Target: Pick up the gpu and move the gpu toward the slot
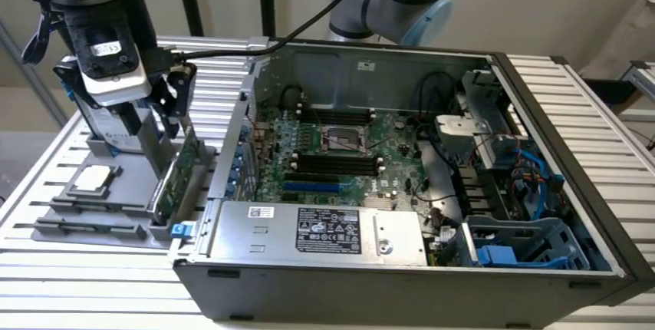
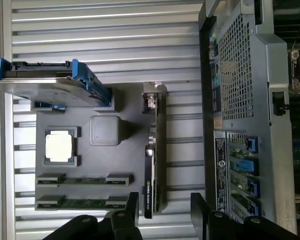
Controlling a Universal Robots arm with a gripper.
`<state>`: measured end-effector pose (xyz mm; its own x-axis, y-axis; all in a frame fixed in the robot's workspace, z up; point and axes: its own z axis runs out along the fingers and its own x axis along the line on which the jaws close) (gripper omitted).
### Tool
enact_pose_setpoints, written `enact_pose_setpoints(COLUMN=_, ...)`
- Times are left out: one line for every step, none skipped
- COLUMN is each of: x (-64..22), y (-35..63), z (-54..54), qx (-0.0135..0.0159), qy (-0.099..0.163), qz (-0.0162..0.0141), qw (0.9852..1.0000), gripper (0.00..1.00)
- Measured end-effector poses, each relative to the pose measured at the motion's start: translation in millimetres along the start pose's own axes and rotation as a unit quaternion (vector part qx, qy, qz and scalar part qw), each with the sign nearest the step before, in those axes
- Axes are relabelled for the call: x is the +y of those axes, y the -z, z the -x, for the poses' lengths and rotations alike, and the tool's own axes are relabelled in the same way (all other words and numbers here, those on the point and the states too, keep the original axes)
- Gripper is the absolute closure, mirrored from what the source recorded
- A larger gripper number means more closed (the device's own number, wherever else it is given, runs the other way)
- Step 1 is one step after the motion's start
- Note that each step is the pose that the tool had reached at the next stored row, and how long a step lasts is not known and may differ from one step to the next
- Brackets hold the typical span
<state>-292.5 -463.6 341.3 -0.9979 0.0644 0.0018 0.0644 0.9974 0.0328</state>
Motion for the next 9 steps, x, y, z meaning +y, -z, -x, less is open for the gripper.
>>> enact_pose_setpoints(x=0.0, y=-1.8, z=0.0, qx=-0.0001, qy=-0.001, qz=-0.0003, qw=1.0000, gripper=0.46)
enact_pose_setpoints(x=-0.1, y=-3.6, z=0.0, qx=-0.0002, qy=-0.003, qz=-0.0007, qw=1.0000, gripper=0.46)
enact_pose_setpoints(x=-0.1, y=-5.5, z=0.0, qx=-0.0003, qy=-0.004, qz=-0.0012, qw=1.0000, gripper=0.46)
enact_pose_setpoints(x=-0.2, y=-7.2, z=0.0, qx=-0.0004, qy=-0.005, qz=-0.0018, qw=1.0000, gripper=0.46)
enact_pose_setpoints(x=-0.2, y=-9.0, z=0.0, qx=-0.0005, qy=-0.006, qz=-0.0023, qw=1.0000, gripper=0.46)
enact_pose_setpoints(x=-0.3, y=-10.8, z=0.0, qx=-0.0006, qy=-0.006, qz=-0.0028, qw=1.0000, gripper=0.46)
enact_pose_setpoints(x=-0.4, y=-12.6, z=0.0, qx=-0.0006, qy=-0.006, qz=-0.0032, qw=1.0000, gripper=0.46)
enact_pose_setpoints(x=-0.3, y=-14.4, z=-0.1, qx=-0.0007, qy=-0.007, qz=-0.0036, qw=1.0000, gripper=0.46)
enact_pose_setpoints(x=-0.4, y=-16.2, z=-0.1, qx=-0.0007, qy=-0.007, qz=-0.0042, qw=1.0000, gripper=0.46)
